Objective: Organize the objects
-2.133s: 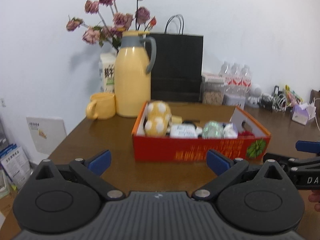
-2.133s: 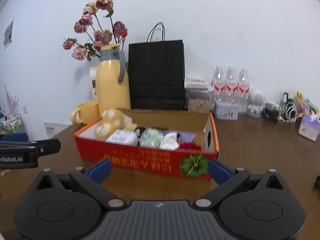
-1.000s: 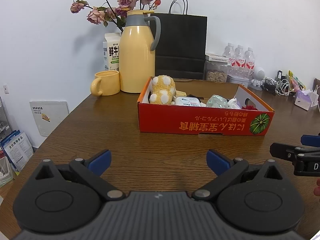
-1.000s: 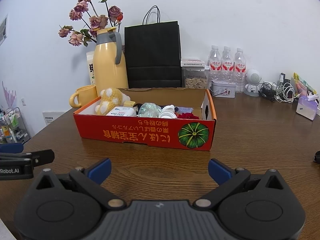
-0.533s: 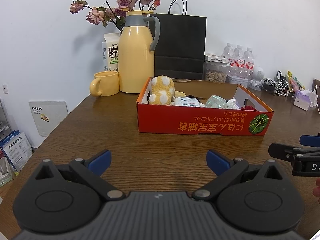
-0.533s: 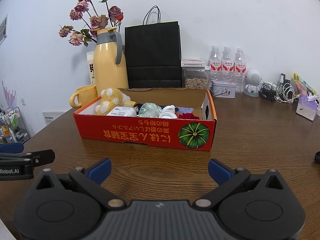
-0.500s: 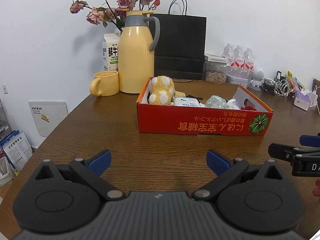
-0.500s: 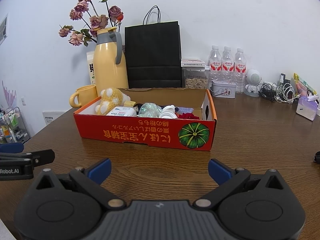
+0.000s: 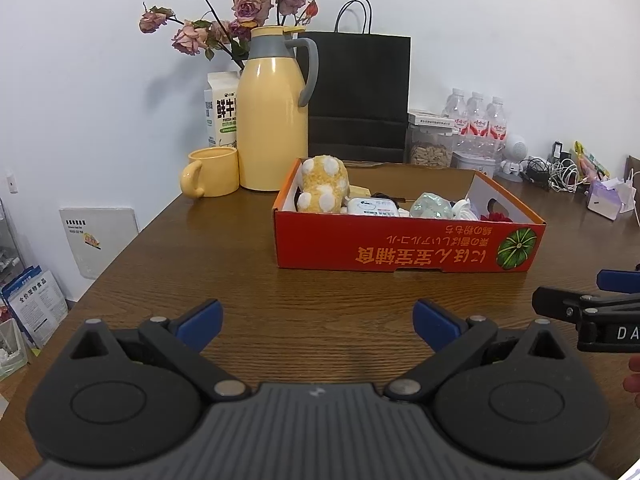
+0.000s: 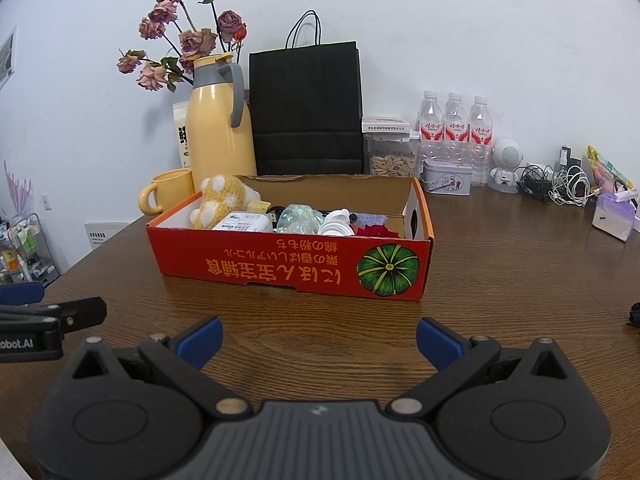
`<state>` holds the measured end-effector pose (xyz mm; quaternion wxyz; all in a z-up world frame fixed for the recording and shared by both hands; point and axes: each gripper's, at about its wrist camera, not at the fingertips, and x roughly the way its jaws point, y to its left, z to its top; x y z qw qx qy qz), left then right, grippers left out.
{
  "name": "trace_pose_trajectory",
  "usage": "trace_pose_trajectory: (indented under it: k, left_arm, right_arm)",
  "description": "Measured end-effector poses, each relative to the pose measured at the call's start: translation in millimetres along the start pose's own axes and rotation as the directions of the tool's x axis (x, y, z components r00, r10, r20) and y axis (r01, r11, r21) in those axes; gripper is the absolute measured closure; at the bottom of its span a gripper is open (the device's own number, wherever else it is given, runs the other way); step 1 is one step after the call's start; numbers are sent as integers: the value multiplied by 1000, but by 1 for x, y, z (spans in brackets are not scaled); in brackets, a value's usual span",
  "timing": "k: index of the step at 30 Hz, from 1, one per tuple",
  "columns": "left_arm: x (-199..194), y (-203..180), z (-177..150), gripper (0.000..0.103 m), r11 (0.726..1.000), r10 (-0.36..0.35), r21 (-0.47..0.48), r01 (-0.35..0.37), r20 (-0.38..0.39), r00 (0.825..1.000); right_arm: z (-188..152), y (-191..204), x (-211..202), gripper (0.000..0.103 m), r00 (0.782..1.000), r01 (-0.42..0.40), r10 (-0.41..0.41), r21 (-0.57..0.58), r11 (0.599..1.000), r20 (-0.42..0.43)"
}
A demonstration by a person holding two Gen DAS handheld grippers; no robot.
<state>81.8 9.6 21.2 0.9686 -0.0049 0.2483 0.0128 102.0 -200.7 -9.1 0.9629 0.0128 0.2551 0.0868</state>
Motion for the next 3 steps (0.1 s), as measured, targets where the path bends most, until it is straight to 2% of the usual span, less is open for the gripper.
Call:
trace_pose_trajectory:
  k: [3]
  left_arm:
    - [0,1,0,0,1000,1,-1,-1,-1,1000]
  right_arm:
    - [-1,0,1,0,1000,-1,1,-1,1000,-1]
